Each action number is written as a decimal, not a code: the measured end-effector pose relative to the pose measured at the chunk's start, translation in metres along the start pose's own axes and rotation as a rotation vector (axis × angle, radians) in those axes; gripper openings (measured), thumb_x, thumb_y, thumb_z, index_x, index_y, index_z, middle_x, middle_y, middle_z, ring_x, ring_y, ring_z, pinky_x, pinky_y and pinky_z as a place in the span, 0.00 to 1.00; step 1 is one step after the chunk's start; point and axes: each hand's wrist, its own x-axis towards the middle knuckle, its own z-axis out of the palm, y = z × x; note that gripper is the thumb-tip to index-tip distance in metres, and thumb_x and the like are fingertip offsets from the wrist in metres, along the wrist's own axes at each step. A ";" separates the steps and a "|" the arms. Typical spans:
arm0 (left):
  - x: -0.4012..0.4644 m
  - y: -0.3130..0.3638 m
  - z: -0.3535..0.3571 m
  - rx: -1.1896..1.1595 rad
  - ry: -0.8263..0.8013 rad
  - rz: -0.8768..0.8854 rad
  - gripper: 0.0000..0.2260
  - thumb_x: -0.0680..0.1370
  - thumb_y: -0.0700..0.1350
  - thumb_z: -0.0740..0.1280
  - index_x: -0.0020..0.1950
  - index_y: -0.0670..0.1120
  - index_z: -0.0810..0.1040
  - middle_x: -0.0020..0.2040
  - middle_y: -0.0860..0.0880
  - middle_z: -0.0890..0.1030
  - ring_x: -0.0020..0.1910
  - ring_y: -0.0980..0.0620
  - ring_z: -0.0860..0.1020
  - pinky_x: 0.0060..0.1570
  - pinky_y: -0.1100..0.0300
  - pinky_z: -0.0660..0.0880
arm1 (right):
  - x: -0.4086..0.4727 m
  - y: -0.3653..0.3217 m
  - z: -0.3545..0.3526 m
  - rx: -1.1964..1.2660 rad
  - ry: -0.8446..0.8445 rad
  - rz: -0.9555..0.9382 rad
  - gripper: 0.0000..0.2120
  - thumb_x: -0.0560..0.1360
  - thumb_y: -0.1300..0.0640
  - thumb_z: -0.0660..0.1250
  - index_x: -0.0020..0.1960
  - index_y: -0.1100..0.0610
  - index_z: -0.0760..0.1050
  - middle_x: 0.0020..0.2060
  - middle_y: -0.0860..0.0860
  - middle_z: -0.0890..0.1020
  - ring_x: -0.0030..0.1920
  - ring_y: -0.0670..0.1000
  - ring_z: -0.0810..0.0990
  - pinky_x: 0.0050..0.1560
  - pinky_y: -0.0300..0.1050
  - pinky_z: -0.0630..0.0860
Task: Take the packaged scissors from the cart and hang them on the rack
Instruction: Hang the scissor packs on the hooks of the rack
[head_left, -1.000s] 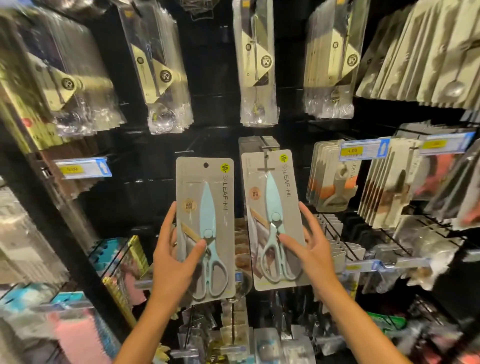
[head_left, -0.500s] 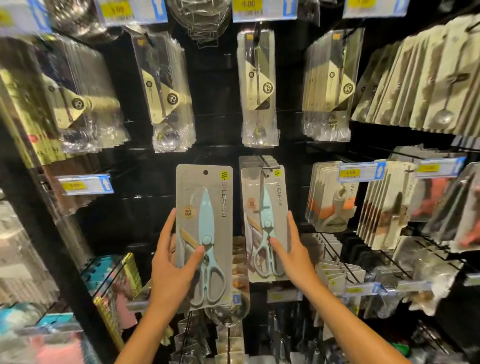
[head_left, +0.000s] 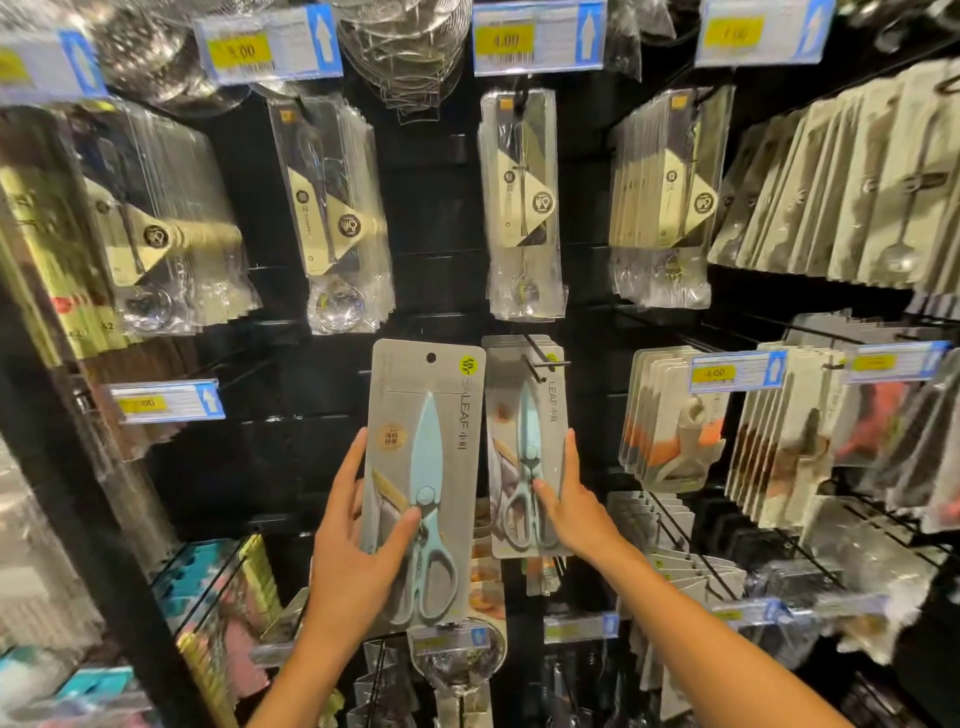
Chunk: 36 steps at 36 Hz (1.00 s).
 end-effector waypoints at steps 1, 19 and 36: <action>0.000 -0.001 0.000 0.000 -0.001 0.001 0.41 0.70 0.57 0.76 0.78 0.73 0.59 0.75 0.62 0.73 0.70 0.56 0.77 0.60 0.57 0.81 | 0.000 0.000 -0.002 0.020 -0.008 -0.006 0.41 0.85 0.46 0.56 0.78 0.39 0.24 0.71 0.58 0.75 0.62 0.60 0.81 0.64 0.63 0.77; -0.025 0.005 0.015 -0.008 0.002 -0.015 0.40 0.74 0.55 0.78 0.80 0.69 0.60 0.74 0.61 0.74 0.70 0.58 0.76 0.60 0.66 0.79 | -0.086 -0.043 -0.008 0.516 -0.100 -0.338 0.33 0.82 0.52 0.66 0.79 0.34 0.54 0.67 0.37 0.76 0.66 0.37 0.76 0.59 0.30 0.75; -0.033 0.002 0.037 -0.016 -0.414 -0.115 0.48 0.77 0.46 0.77 0.80 0.73 0.46 0.80 0.59 0.66 0.73 0.57 0.74 0.67 0.52 0.78 | -0.105 -0.015 -0.022 0.487 0.147 -0.334 0.37 0.80 0.65 0.69 0.76 0.32 0.63 0.52 0.40 0.85 0.49 0.45 0.86 0.49 0.33 0.81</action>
